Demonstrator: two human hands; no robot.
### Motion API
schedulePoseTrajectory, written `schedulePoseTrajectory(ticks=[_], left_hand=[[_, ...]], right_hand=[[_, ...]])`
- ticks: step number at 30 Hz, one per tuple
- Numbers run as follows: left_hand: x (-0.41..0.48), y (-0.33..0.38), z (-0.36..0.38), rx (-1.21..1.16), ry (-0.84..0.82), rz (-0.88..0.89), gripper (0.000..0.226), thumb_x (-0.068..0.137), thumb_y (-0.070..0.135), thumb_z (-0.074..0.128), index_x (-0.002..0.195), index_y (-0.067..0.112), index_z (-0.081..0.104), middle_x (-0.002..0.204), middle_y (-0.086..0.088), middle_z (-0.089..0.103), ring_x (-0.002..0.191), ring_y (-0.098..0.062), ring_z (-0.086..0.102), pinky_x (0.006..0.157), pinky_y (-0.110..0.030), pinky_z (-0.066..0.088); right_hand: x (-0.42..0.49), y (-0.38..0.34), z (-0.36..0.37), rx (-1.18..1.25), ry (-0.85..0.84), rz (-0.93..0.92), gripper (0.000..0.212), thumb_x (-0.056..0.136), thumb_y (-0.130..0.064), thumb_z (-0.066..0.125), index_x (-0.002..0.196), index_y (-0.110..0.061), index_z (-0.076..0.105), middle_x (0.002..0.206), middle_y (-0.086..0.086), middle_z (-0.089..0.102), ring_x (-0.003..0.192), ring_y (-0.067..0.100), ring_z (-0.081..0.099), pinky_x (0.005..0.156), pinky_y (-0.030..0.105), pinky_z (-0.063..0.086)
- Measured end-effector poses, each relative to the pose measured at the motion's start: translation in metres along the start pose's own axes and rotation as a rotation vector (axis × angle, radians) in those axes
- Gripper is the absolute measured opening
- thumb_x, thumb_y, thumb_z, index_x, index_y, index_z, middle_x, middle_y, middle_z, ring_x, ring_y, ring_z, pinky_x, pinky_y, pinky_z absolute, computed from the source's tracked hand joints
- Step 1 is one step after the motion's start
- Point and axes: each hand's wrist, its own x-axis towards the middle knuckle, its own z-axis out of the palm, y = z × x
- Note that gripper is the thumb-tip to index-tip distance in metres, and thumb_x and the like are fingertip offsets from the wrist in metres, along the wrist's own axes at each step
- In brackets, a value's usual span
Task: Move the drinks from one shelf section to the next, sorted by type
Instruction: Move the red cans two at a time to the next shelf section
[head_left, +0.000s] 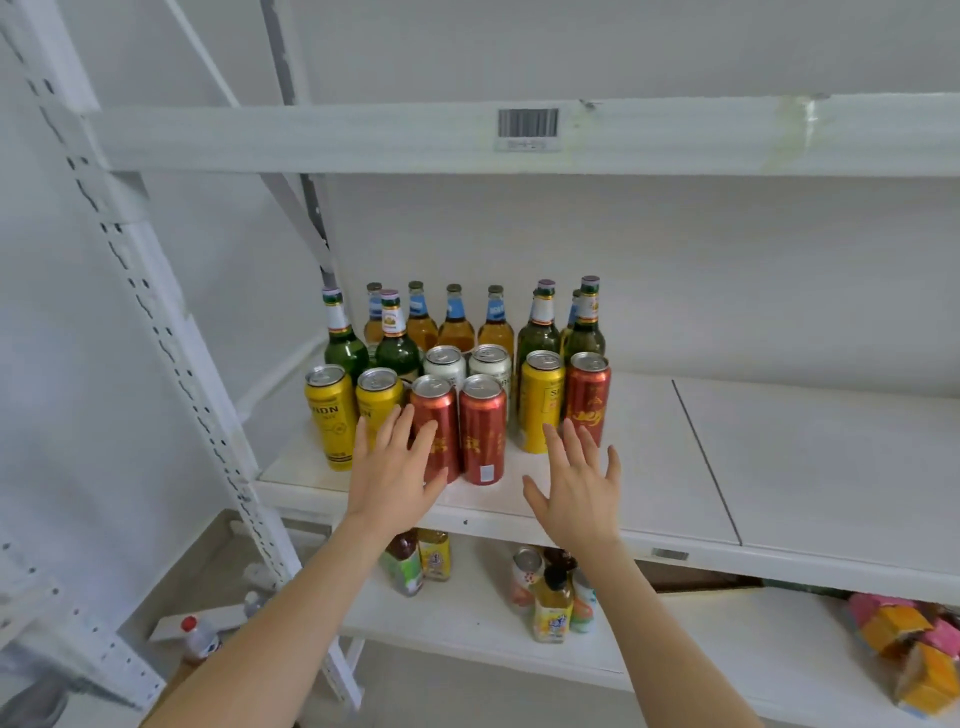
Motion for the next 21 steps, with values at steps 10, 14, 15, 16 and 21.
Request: schedulePoseTrajectory(ticks=[10,14,15,16,21], left_hand=[[0.047,-0.043,0.014,-0.045,0.046,0.095,0.074,0.087,0.059,0.054,0.148,0.021,0.038,0.152,-0.012,0.043,0.144,-0.029,0.034,0.116,-0.057,0.024],[0.068,-0.044,0.020,-0.064,0.000,0.151,0.076,0.088,0.063,0.050,0.149,0.021,0.032,0.153,-0.006,0.042,0.144,-0.025,0.032,0.119,-0.055,0.020],[0.073,-0.044,0.021,-0.071,-0.019,0.159,0.077,0.088,0.065,0.048,0.150,0.021,0.031,0.153,-0.004,0.042,0.145,-0.024,0.030,0.119,-0.055,0.018],[0.077,-0.045,0.023,-0.086,-0.033,0.164,0.077,0.088,0.065,0.047,0.150,0.022,0.031,0.152,-0.003,0.043,0.146,-0.024,0.029,0.119,-0.055,0.017],[0.099,-0.045,0.025,-0.212,-0.125,0.177,0.078,0.082,0.067,0.056,0.143,0.025,0.034,0.144,-0.001,0.053,0.139,-0.022,0.040,0.120,-0.057,0.011]], right_hand=[[0.024,-0.037,0.032,0.081,0.013,0.098,0.077,0.088,-0.063,0.044,0.151,-0.023,0.027,0.157,0.004,0.033,0.142,0.027,0.034,0.114,0.052,0.025],[0.045,-0.033,0.040,0.230,-0.046,0.126,0.081,0.086,-0.064,0.049,0.152,-0.026,0.022,0.154,-0.002,0.037,0.139,0.024,0.036,0.114,0.046,0.027],[0.051,-0.032,0.042,0.291,-0.068,0.125,0.083,0.085,-0.064,0.052,0.152,-0.026,0.022,0.152,-0.003,0.040,0.137,0.022,0.038,0.113,0.045,0.030],[0.057,-0.031,0.044,0.371,-0.093,0.123,0.084,0.083,-0.063,0.056,0.151,-0.026,0.023,0.150,-0.003,0.042,0.135,0.022,0.041,0.110,0.045,0.034],[0.077,-0.032,0.051,0.863,-0.233,0.150,0.079,0.076,-0.039,0.080,0.142,-0.026,0.038,0.129,-0.012,0.058,0.120,0.012,0.054,0.093,0.026,0.046]])
